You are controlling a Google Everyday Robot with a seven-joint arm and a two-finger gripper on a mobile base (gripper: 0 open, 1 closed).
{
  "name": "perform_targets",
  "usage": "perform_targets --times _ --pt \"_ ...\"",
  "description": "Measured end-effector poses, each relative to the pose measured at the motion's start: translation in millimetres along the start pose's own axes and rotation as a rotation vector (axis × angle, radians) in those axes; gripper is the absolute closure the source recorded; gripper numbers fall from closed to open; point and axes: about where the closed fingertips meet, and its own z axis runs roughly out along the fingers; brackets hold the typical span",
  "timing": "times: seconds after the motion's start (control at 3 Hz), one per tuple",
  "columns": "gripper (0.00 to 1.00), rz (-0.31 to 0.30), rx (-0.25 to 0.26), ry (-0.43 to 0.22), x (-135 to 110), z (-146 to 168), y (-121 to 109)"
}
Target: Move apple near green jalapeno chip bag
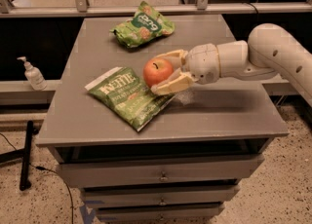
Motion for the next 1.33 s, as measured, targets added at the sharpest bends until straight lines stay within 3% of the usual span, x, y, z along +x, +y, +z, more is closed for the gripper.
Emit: perform_targets --times 0.67,1.0,1.33 --pt "1.00 -0.005 -0.038 0.049 34.4 6.8 -14.8" --pt "0.83 0.003 -0.075 0.059 47.6 3.0 -21.1" --pt "0.59 -0.001 -0.100 0.064 51.2 -1.9 -23.7"
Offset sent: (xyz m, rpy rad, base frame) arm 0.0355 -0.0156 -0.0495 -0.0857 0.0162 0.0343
